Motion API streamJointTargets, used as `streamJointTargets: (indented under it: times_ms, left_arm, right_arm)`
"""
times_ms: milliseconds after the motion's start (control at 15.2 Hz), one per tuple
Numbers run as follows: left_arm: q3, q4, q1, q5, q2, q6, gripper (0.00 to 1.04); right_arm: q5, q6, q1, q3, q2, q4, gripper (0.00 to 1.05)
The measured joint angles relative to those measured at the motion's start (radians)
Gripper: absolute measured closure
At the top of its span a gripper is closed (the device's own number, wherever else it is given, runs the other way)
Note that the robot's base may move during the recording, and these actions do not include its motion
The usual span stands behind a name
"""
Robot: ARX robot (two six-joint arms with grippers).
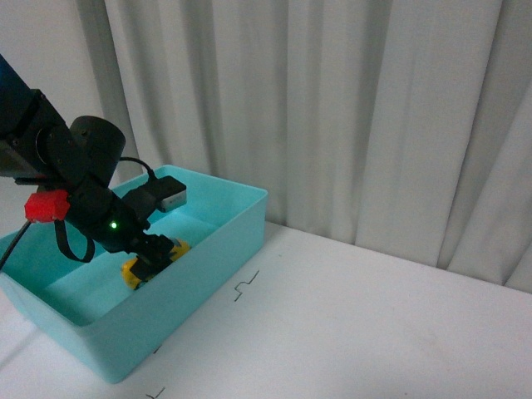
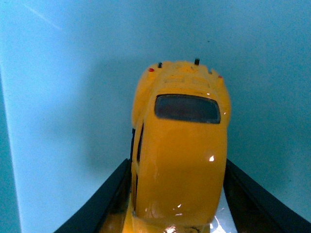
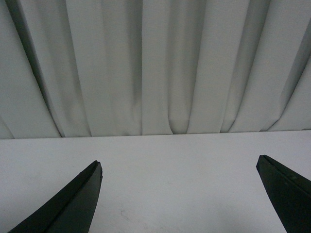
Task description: Wind up and store yellow beetle toy
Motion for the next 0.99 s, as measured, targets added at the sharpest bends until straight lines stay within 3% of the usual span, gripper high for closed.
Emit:
streamJointTargets:
  times_ms: [197, 526, 723, 854, 986]
  left_arm:
    - [0.009, -0.038, 0.003, 0.045, -0.028, -0.015, 0.05]
    - [0.009, 0.027, 0.024, 0.143, -0.27, -0.037, 0.07]
    - [-0.068, 0.056, -0.008, 0.207, -0.5, -0.045, 0.07]
    - [-0.306, 0.509, -0.091, 0.186, -0.67, -0.271, 0.26]
    - [-0.518, 0.695, -0.206, 0.121, -0.868, -0.496, 0.49]
  right_arm:
    - [0.0, 0.0, 0.0, 0.0, 0.0, 0.0, 0.07]
    - [0.0, 0.0, 0.0, 0.0, 0.0, 0.0, 0.07]
    - [0.0, 0.0, 0.0, 0.0, 0.0, 0.0, 0.07]
    - [-0.001, 0.0, 0.0, 0.0, 0.0, 0.0, 0.07]
    - [0.0, 0.0, 0.0, 0.0, 0.0, 0.0, 0.07]
